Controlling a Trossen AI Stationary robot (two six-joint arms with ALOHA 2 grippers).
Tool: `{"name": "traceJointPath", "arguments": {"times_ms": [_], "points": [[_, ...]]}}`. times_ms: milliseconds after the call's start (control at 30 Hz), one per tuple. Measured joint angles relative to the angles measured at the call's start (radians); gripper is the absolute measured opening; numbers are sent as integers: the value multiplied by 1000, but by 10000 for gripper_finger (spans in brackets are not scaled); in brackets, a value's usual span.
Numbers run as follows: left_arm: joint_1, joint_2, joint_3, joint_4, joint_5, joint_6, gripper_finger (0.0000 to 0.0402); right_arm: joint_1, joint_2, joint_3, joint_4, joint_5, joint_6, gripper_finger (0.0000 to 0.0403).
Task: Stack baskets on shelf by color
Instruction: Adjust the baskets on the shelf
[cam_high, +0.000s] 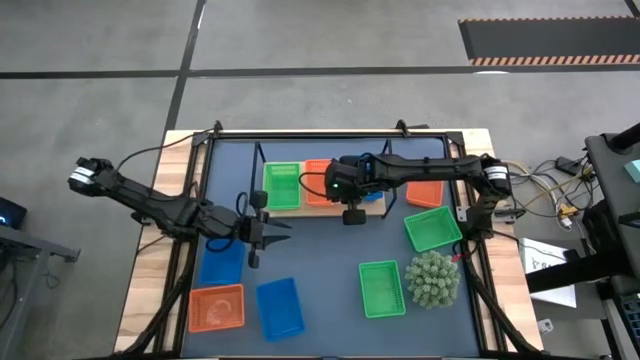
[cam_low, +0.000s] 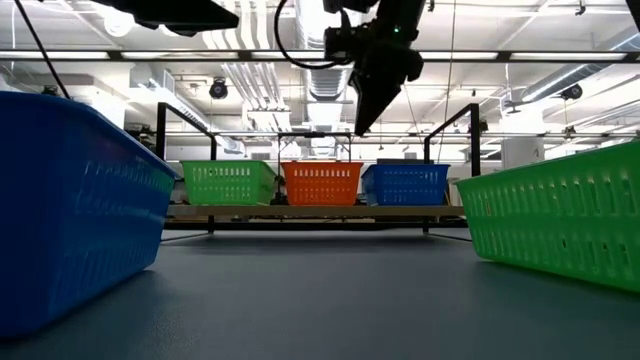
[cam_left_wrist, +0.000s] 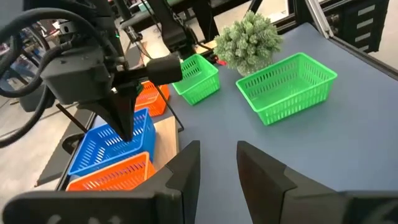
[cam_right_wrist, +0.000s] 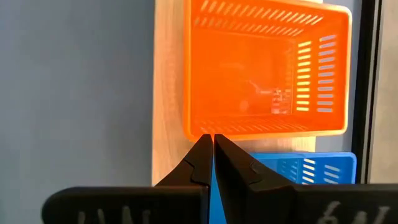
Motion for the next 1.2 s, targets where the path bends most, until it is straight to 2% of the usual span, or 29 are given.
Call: {"name": "traceJointPath", "arguments": {"times_ms": [1200], "points": [[0, -37, -15, 0, 1, -28, 89, -20, 14, -79, -26, 7, -9, 9]]}}
